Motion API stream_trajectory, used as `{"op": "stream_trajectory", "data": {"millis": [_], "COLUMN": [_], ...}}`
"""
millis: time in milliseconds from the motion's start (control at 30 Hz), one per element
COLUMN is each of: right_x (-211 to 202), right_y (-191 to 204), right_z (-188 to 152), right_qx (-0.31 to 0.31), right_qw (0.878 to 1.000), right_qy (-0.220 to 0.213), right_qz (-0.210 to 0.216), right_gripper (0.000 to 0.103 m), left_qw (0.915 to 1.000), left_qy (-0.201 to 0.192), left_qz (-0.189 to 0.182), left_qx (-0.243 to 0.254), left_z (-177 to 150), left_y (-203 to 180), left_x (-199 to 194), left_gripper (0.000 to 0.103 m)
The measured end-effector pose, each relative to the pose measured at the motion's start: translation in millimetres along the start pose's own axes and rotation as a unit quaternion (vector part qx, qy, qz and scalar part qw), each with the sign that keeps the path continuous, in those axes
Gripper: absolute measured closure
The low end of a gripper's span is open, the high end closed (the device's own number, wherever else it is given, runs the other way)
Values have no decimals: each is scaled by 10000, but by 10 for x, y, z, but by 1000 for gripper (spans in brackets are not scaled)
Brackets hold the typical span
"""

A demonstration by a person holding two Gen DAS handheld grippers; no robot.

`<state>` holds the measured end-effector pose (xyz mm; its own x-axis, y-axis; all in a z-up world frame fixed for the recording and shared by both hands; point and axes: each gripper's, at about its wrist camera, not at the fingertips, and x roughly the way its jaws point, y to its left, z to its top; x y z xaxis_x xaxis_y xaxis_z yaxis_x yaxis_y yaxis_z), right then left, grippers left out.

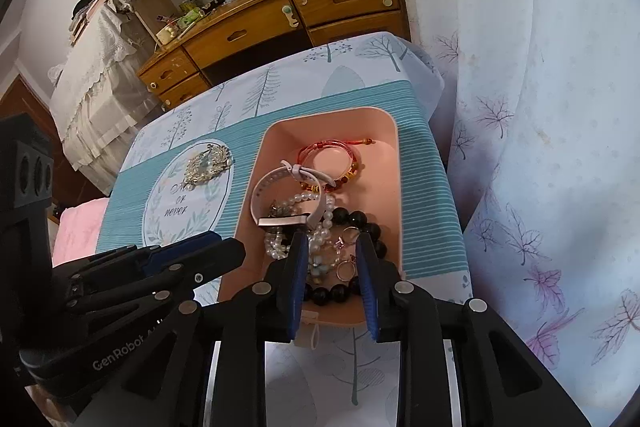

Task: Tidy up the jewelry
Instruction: 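Carry both earrings into the pink box and open both tools, then move the right tool to the gold leaf hair comb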

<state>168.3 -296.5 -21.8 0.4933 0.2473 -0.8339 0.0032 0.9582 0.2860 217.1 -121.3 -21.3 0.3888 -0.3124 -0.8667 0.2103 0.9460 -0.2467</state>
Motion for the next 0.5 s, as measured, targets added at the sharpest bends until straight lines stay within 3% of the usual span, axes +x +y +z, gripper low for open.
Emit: {"op": "stream_trajectory", "data": {"millis": [500], "right_x": [-402], "right_y": [553], "right_z": [-30], "right_qx": [-535], "right_qw": [9984], "right_qy": [-200], "right_qz": [-50], "right_gripper": [78], "left_qw": [9993], "left_qy": [-201], "left_qz": [297], "left_qx": [67], "left_z": [-161], "left_y": [218], "left_x": [-459], "left_gripper": [82]}}
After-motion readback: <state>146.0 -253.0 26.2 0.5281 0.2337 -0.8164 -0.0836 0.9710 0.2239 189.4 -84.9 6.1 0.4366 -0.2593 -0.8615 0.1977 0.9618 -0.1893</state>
